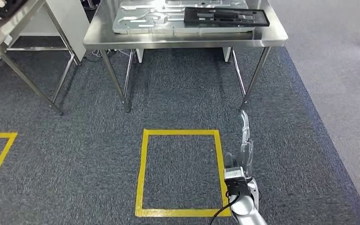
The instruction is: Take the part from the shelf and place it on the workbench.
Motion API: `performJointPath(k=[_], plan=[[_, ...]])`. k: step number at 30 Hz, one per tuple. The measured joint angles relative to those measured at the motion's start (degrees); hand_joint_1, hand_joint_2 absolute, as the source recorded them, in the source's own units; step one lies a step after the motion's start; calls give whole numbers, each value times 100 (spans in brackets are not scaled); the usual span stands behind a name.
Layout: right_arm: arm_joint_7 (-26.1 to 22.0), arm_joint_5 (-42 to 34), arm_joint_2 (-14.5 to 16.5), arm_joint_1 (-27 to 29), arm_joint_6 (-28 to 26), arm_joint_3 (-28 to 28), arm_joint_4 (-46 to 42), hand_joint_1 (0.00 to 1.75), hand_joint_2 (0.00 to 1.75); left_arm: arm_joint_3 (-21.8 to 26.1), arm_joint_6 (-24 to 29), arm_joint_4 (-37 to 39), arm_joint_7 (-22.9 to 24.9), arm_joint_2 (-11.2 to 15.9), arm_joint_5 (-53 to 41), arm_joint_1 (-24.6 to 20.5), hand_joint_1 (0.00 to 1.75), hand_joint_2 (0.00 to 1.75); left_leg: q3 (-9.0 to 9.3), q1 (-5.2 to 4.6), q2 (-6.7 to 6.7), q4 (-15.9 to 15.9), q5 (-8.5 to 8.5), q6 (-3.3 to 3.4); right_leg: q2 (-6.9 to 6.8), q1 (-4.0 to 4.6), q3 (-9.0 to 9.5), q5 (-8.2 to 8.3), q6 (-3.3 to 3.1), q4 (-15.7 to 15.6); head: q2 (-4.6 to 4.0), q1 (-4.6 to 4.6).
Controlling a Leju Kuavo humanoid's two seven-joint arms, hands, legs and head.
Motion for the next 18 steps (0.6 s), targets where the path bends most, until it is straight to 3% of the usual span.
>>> performJointPath(k=[2, 3, 5, 7, 8, 9, 10, 11, 12, 14, 16, 18], plan=[[1, 1, -3, 46, 0, 2, -44, 0, 0, -1, -4, 1, -8, -6, 1, -1, 0, 0, -25, -2, 17, -81, 108, 28, 8, -15, -21, 54, 66, -20, 0, -3], [2, 2, -5, 70, 0, 2, -64, 0, 0, -1, -6, 2, -13, -9, 1, -1, 0, 0, -55, 15, 33, -116, 175, 61, 18, -14, -54, -34, 97, 39, 0, 1], [3, 2, -13, 101, 0, 0, -97, 0, 0, -1, -10, 4, -29, -14, 2, -4, 0, 0, -166, 55, 68, -154, 312, 116, 35, -28, -207, -492, 157, 472, 0, 18], [5, 1, -21, 125, 1, -3, -120, 0, 0, -3, -14, 4, -45, -14, -5, -8, 0, 0, -350, 59, 76, -117, 423, 129, 35, -70, -408, -989, 217, 1228, 0, 30], [7, 1, -27, 138, 2, -7, -126, 0, 0, -5, -17, 4, -47, -14, -15, -9, 0, 0, -450, 62, 82, -85, 475, 120, 33, -94, -446, -1070, 248, 1521, 0, 29], [9, 1, -33, 150, 4, -11, -128, 0, 0, -7, -22, 4, -45, -15, -24, -9, 0, 0, -553, 69, 86, -46, 523, 105, 32, -117, -406, -1019, 275, 1655, 0, 29], [10, 1, -39, 158, 6, -15, -137, 0, 0, -8, -30, 4, -40, -16, -32, -10, 0, 0, -656, 79, 89, 2, 566, 85, 31, -140, -264, -864, 299, 1579, 0, 30], [10, 1, -42, 161, 8, -17, -150, 0, 0, -9, -36, 4, -33, -18, -37, -11, 0, 0, -757, 91, 91, 57, 604, 60, 29, -161, -21, -699, 318, 1307, 0, 30], [10, 1, -44, 160, 11, -19, -172, 0, 0, -10, -42, 4, -23, -20, -37, -14, 0, 0, -851, 97, 87, 118, 636, 31, 30, -173, 283, -637, 329, 902, 0, 31], [10, 3, -45, 157, 19, -19, -222, 0, 0, -10, -48, 4, -7, -22, -37, -22, 0, 0, -974, 100, 78, 213, 706, -39, 45, -158, 755, -716, 285, 185, 0, 23], [11, 5, -48, 158, 30, -19, -252, 0, 0, -9, -51, 4, 2, -22, -35, -25, 0, 0, -1013, 101, 71, 216, 802, -118, 59, -118, 838, -774, 188, -26, 0, 19], [14, 5, -50, 154, 42, -19, -257, 0, 0, -9, -52, 4, 9, -21, -33, -16, 0, 0, -1068, 122, 62, 243, 771, -188, 39, -126, 735, -653, 79, -29, 0, 22]])
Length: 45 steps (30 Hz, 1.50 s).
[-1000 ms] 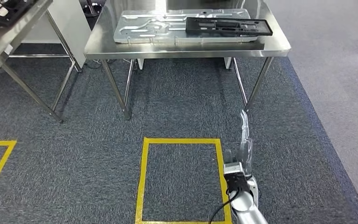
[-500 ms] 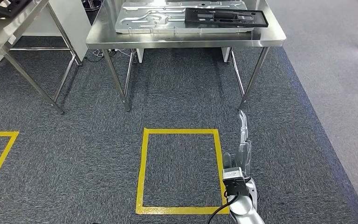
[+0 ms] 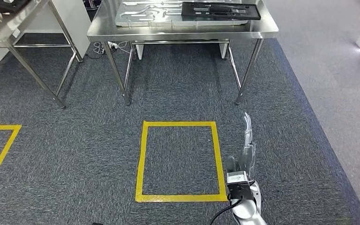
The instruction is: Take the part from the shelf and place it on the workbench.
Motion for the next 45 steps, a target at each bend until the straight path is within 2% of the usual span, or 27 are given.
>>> performJointPath(k=[2, 4, 5, 6, 7, 8, 9, 11, 12, 13, 15, 16, 19, 20, 22, 24, 26, 28, 31, 33, 35, 36, 37, 39, 41, 43, 45], plan=[[1, 0, 2, -2, 14, -2, -2, 0, 0, 0, 1, 0, 3, -1, 1, 11, 0, 0, -137, 19, -13, 372, -466, -50, -21, -18, -159, 160, -93, -22, 0, -19], [1, 0, 3, 1, 26, -3, -2, 0, 0, 0, -1, 0, 4, -7, 1, 9, 0, 0, -291, 23, -17, 1111, -1062, -84, -24, -2, -352, 311, -125, -13, 0, -38], [1, 0, 4, 5, 30, -4, -2, 0, 0, 0, -1, 0, 4, -9, 1, 7, 0, 0, -319, 25, -17, 1451, -1186, -93, -25, 7, -455, 384, -125, -2, 0, -39], [1, 0, 4, 10, 33, -4, -1, 0, 0, 0, -1, 0, 4, -10, 1, 5, 0, 0, -281, 26, -17, 1659, -1161, -94, -27, 14, -561, 457, -120, 13, 0, -39], [1, 0, 4, 16, 35, -4, -1, 0, 0, 0, -1, 0, 4, -10, 1, 4, 0, 0, -157, 25, -18, 1681, -1020, -87, -28, 18, -665, 525, -111, 31, 0, -40], [1, 0, 3, 22, 37, -4, -1, 0, 0, 0, -1, 0, 4, -10, 1, 3, 0, 0, 69, 25, -19, 1498, -847, -71, -27, 20, -765, 593, -98, 50, 0, -40], [1, 0, 3, 26, 37, -4, -4, 0, 0, -1, -1, 0, 3, -9, 0, -2, 0, 0, 396, 24, -24, 1130, -750, -46, -24, 20, -846, 656, -80, 69, 0, -41], [1, -1, 3, 33, 38, -4, -29, 0, 0, -1, 1, 0, -3, -7, -1, -24, 0, 0, 1087, 2, -33, 192, -854, 10, -19, 33, -945, 765, -23, 103, 0, -36], [2, -3, 3, 36, 44, -5, -43, 0, 0, -2, 4, 0, -9, -7, -3, -34, 0, 0, 1295, -15, -36, -133, -954, 38, -22, 35, -961, 817, 13, 103, 0, -33], [5, -14, 2, 41, 56, -5, -54, 0, 0, -2, 7, 0, -18, -8, -4, -40, 0, 0, 1380, -33, -35, -304, -1005, 67, -26, 34, -967, 868, 54, 91, 0, -33], [31, -95, -4, 58, 119, -21, -52, 0, 0, -2, 15, 0, -29, -14, -8, -32, 0, 0, 1318, -28, -21, -346, -926, 152, -25, 16, -991, 898, 128, 84, 0, -34], [53, -175, -8, 70, 175, -46, -43, 0, 0, -3, 20, 0, -31, -16, -9, -27, 0, 0, 1265, -21, -10, -354, -861, 202, -21, 8, -1037, 769, 157, 174, 0, -28], [136, -455, -23, 76, 352, -214, 96, 0, 0, -6, 47, 0, -23, -21, -22, -17, 0, 0, 1053, -22, 9, -357, -666, 285, -12, -3, -1318, -25, 220, 1060, 0, -3], [162, -530, -30, 72, 397, -300, 209, 0, 0, -7, 55, 0, -17, -21, -30, -13, 0, 0, 981, -27, 8, -348, -610, 288, -12, -3, -1403, -168, 236, 1423, 0, -4], [205, -674, -47, 46, 485, -528, 556, 0, 0, -10, 62, 0, -4, -22, -49, 0, 0, 0, 843, -37, 7, -314, -519, 281, -13, -2, -1348, -76, 241, 1707, 0, -4], [231, -788, -69, -38, 551, -813, 1009, 0, 0, -17, 62, 0, 8, -27, -63, 15, 0, 0, 740, -45, 5, -264, -470, 262, -13, 9, -853, 186, 196, 1126, 0, -3], [222, -857, -105, -205, 584, -1137, 1547, 0, 0, -31, 63, 0, 17, -42, -69, 19, 0, 0, 672, -66, 6, -202, -445, 230, -18, 41, -299, 210, 117, 314, 0, -8], [226, -915, -165, -384, 574, -1474, 2137, 0, 0, -49, 66, 0, 28, -51, -81, 11, 0, 0, 633, -75, 10, -165, -415, 180, -21, 70, -122, 144, 54, -16, 0, -7], [294, -1050, -267, -570, 560, -2027, 3064, 0, 0, -91, 76, 0, 61, -48, -116, 7, 0, 0, 570, -82, 1, -68, -482, 92, -19, 29, -151, 224, -54, -99, 0, -16], [332, -1137, -330, -653, 585, -2357, 3609, 0, 0, -112, 79, 0, 82, -45, -132, 13, 0, 0, 355, -58, -16, 427, -840, 44, -14, 7, -196, 292, -120, -132, 0, -46], [367, -1184, -388, -682, 609, -2643, 4073, 0, 0, -121, 80, 0, 91, -46, -142, 21, 0, 0, 54, -23, -17, 1206, -1242, -5, 11, 14, -274, 337, -144, -119, 0, -64], [384, -1198, -409, -682, 622, -2765, 4260, 0, 0, -124, 80, 0, 92, -46, -145, 26, 0, 0, -24, -10, -17, 1450, -1311, -25, 36, 16, -311, 353, -140, -102, 0, -64], [403, -1210, -427, -686, 634, -2871, 4426, 0, 0, -127, 83, 0, 92, -46, -147, 32, 0, 0, -4, 1, -18, 1486, -1262, -38, 71, 14, -347, 366, -132, -79, 0, -65], [470, -1219, -455, -711, 633, -3030, 4700, 0, 0, -132, 95, 0, 92, -40, -147, 39, 0, 0, 353, 22, -62, 899, -914, -39, 163, 6, -406, 378, -108, -16, 0, -67], [579, -1213, -475, -738, 594, -3168, 4967, 0, 0, -135, 108, 0, 84, -32, -144, 37, 0, 0, 772, 33, -215, 167, -693, -3, 248, 7, -464, 391, -56, 40, 0, -65], [697, -1187, -494, -745, 550, -3274, 5169, 0, 0, -136, 117, 0, 69, -30, -139, 40, 0, 0, 894, 24, -289, -96, -695, 43, 322, 11, -516, 426, 23, 63, 0, -62], [811, -1143, -521, -744, 514, -3356, 5334, 0, 0, -136, 127, 0, 53, -32, -130, 42, 0, 0, 868, 26, -201, -133, -664, 109, 370, 5, -544, 458, 103, 67, 0, -61]])
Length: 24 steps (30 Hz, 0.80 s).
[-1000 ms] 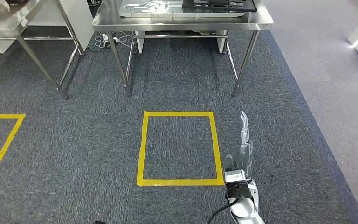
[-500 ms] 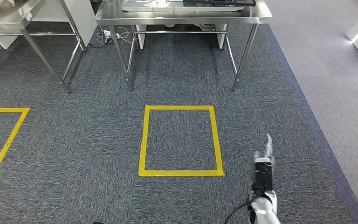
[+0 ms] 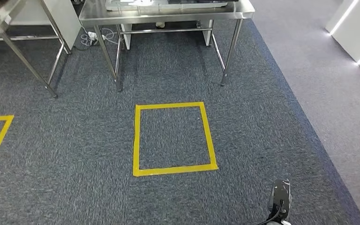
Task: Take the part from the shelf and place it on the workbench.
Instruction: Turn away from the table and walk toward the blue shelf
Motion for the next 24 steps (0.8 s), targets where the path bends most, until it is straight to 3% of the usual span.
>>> performJointPath(k=[1, 3, 5, 6, 7, 8, 10, 12, 13, 15, 17, 19, 21, 22, 23, 24], plan=[[51, 25, -13, 1, -15, -39, 80, 0, 0, 0, 8, 0, -8, -3, 5, -3, 0, 0, -4, 6, 46, -24, 29, 48, -48, -1, -34, -43, 30, 55, 0, 9], [130, 69, -31, -8, -35, -114, 223, 0, 0, 0, 28, 0, -15, -8, 10, -3, 0, 0, -28, 18, 146, -70, 85, 134, -215, -5, -243, -337, 66, 494, 0, 35], [195, 100, -37, -20, -41, -180, 346, 0, 0, 0, 49, 0, -10, -4, 11, 14, 0, 0, -77, 0, 248, -64, 106, 163, -315, -6, -594, -732, 94, 1271, 0, 55], [228, 109, -38, -18, -42, -211, 405, 0, 0, 0, 55, 0, -5, -1, 12, 21, 0, 0, -98, -6, 301, -54, 111, 165, -328, -10, -707, -825, 106, 1549, 0, 55], [254, 112, -39, -13, -43, -240, 459, 0, 0, 0, 60, 0, -1, 1, 13, 23, 0, 0, -114, -9, 352, -40, 113, 164, -341, -13, -717, -807, 112, 1625, 0, 55], [272, 112, -40, -11, -43, -266, 501, 0, 0, 0, 61, 0, 3, 2, 12, 21, 0, 0, -122, -10, 399, -23, 109, 157, -366, -14, -598, -681, 112, 1451, 0, 56], [285, 113, -49, -27, -44, -309, 556, 0, 0, -1, 62, 0, 8, 0, 10, 17, 0, 0, -122, -18, 490, 15, 85, 121, -534, -2, -142, -359, 84, 664, 0, 59], [287, 112, -56, -55, -44, -341, 589, 0, 0, -2, 64, 0, 13, -2, 8, 10, 0, 0, -122, -50, 571, 51, 57, 65, -672, 32, 139, -216, 20, 114, 0, 53], [288, 112, -57, -63, -44, -356, 606, 0, 0, -2, 65, 0, 16, -2, 8, 6, 0, 0, -121, -67, 606, 56, 51, 34, -682, 51, 154, -228, -16, 50, 0, 50], [295, 111, -60, -63, -48, -386, 639, 0, 0, -3, 67, 0, 22, -1, 7, -3, 0, 0, -118, -70, 666, 57, 39, -32, -569, 47, 126, -197, -88, 43, 0, 46], [323, 112, -61, -69, -63, -416, 666, 0, 0, -4, 68, 0, 26, 3, 1, -10, 0, 0, -190, -52, 521, 241, -118, -97, -479, 22, 113, -162, -162, 18, 0, 34], [390, 128, -61, -78, -88, -439, 693, 0, 0, -5, 69, 0, 27, 5, -10, -5, 0, 0, -473, -35, 281, 893, -502, -135, -390, 13, 93, -137, -219, 8, 0, 10], [514, 153, -62, -67, -105, -452, 741, 0, 0, -6, 67, 0, 27, 5, -19, 14, 0, 0, -811, -32, 203, 1637, -796, -144, -280, 27, 72, -126, -245, 11, 0, 2], [595, 167, -62, -51, -109, -458, 772, 0, 0, -7, 66, 0, 28, 5, -22, 22, 0, 0, -874, -32, 197, 1774, -788, -137, -218, 35, 70, -123, -248, 14, 0, 2], [681, 180, -63, -30, -109, -467, 802, 0, 0, -7, 66, 0, 29, 5, -24, 27, 0, 0, -820, -33, 189, 1661, -656, -119, -153, 42, 74, -121, -247, 20, 0, 2], [775, 195, -63, -9, -108, -475, 832, 0, 0, -7, 66, 0, 32, 7, -27, 28, 0, 0, -664, -36, 155, 1330, -438, -90, -86, 47, 82, -120, -245, 26, 0, 2]])
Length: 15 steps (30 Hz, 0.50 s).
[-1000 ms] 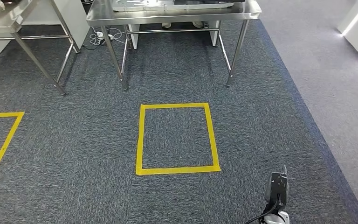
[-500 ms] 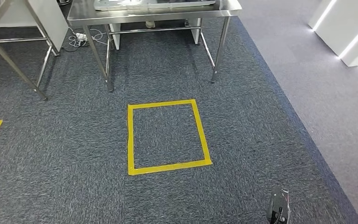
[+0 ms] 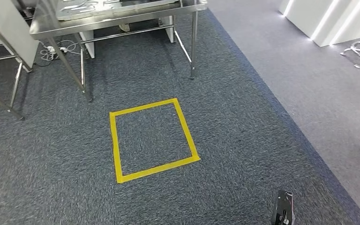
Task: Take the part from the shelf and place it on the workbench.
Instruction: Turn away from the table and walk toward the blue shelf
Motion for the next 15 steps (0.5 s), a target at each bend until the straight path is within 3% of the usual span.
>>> performJointPath(k=[2, 4, 6, 8, 10, 12, 13, 14, 15], plan=[[204, 45, 12, 40, 11, -12, 62, 0, 0, 0, 2, 0, 22, 14, -10, 0, 0, 0, 366, -5, -236, -825, 376, 85, 119, 2, -6, 4, 19, 19, 0, 5], [443, 121, 25, 91, 25, -15, 117, 0, 0, -1, 4, 0, 64, 27, -22, 0, 0, 0, 524, -19, -417, -1216, 474, 133, 216, -19, -57, 26, 79, 32, 0, 5], [664, 199, 20, 195, 28, -15, 163, 0, 0, -1, 4, 0, 107, 29, -26, 3, 0, 0, 545, -20, -348, -1283, 495, 165, 307, -36, -92, 63, 169, 13, 0, 0], [847, 265, 11, 311, 26, -15, 209, 0, 0, -1, 4, 0, 137, 31, -22, 4, 0, 0, 581, 3, -228, -1378, 559, 226, 161, -26, -143, -9, 236, 101, 0, 18], [1068, 348, 5, 376, 13, -14, 253, 0, 0, -1, 7, 0, 167, 33, -19, 18, 0, 0, 596, 7, -89, -1434, 599, 269, -122, -25, -389, -323, 281, 615, 0, 55], [1314, 428, 1, 454, -4, -10, 292, 0, 0, 0, 16, 0, 220, 40, -16, 45, 0, 0, 581, -3, 53, -1428, 598, 281, -231, -51, -741, -645, 327, 1347, 0, 74], [1429, 456, 0, 514, -8, -7, 311, 0, 0, 0, 20, 0, 254, 43, -15, 54, 0, 0, 576, -5, 118, -1419, 593, 278, -248, -68, -825, -674, 348, 1533, 0, 76], [1521, 474, -3, 579, -9, -4, 329, 0, 0, 0, 20, 0, 288, 44, -16, 59, 0, 0, 572, -4, 175, -1409, 586, 271, -266, -85, -805, -604, 365, 1513, 0, 76], [1603, 487, -8, 639, -9, -1, 346, 0, 0, 0, 20, 0, 325, 43, -16, 61, 0, 0, 569, -2, 230, -1392, 573, 256, -307, -98, -647, -440, 376, 1236, 0, 78]])
